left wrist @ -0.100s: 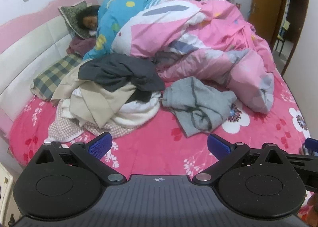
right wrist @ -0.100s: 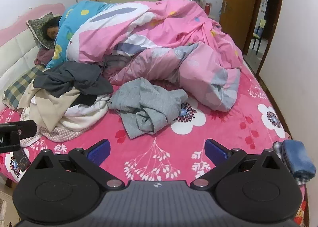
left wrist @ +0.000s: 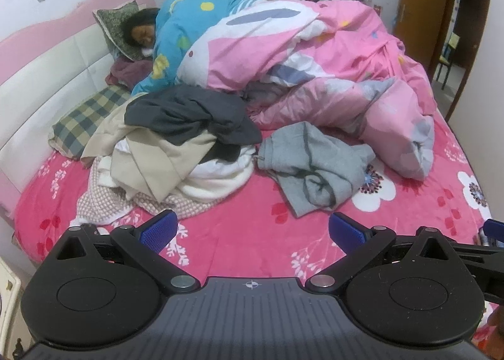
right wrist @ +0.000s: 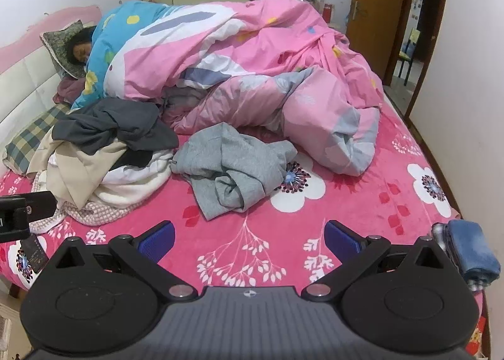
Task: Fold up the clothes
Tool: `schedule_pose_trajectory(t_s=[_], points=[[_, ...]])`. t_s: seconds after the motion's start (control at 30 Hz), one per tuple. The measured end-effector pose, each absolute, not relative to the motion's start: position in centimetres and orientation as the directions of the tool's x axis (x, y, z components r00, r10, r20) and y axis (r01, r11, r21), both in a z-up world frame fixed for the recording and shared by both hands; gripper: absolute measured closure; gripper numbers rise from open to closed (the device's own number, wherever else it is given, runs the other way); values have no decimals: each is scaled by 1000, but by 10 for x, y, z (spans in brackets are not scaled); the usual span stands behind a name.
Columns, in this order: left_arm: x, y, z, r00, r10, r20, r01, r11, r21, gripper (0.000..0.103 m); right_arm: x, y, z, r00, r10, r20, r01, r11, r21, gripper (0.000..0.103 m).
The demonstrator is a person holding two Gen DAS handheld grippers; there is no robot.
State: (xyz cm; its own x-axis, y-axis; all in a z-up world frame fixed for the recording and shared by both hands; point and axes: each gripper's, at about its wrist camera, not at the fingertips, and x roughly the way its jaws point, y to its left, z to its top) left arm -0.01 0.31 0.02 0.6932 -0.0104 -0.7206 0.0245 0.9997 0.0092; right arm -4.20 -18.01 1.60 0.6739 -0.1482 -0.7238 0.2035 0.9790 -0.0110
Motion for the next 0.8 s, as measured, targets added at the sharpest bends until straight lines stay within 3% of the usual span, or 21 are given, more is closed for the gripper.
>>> schedule_pose_trajectory(t_s=[0.7,0.8], points=[[-4,28,2,690,-10,-723,-18,999,-31,0,-34,-168,20,664,-176,-727,217,975,-39,0],[-3,28,1,689,69,-721,-85,996,14,0,-33,-168,19,661,-180,-728,225,974,-37,0]])
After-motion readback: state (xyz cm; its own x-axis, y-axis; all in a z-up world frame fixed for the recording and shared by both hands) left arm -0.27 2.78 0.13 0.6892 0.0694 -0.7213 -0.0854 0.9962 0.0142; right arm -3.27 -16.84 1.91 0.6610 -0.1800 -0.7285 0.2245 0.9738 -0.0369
